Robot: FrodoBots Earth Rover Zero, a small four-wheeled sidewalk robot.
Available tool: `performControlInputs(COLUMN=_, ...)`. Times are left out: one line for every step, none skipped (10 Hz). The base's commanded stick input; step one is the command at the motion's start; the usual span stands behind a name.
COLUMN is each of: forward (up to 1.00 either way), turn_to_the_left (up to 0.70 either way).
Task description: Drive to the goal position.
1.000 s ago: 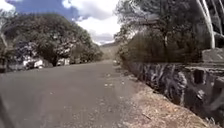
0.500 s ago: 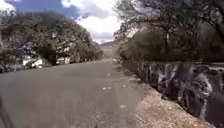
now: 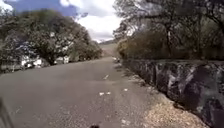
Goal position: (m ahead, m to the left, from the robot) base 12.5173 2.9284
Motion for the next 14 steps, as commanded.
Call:
performControlInputs(forward=0.70, turn_to_the_left=0.00)
performControlInputs(forward=0.70, turn_to_the_left=0.00)
performControlInputs(forward=0.70, turn_to_the_left=0.00)
performControlInputs(forward=0.70, turn_to_the_left=0.00)
performControlInputs(forward=0.70, turn_to_the_left=0.00)
performControlInputs(forward=0.70, turn_to_the_left=0.00)
performControlInputs(forward=0.70, turn_to_the_left=0.00)
performControlInputs(forward=0.70, turn_to_the_left=0.00)
performControlInputs(forward=0.70, turn_to_the_left=0.00)
performControlInputs(forward=0.70, turn_to_the_left=0.00)
performControlInputs(forward=0.70, turn_to_the_left=0.00)
performControlInputs(forward=0.70, turn_to_the_left=0.00)
performControlInputs(forward=0.70, turn_to_the_left=0.00)
performControlInputs(forward=0.70, turn_to_the_left=0.00)
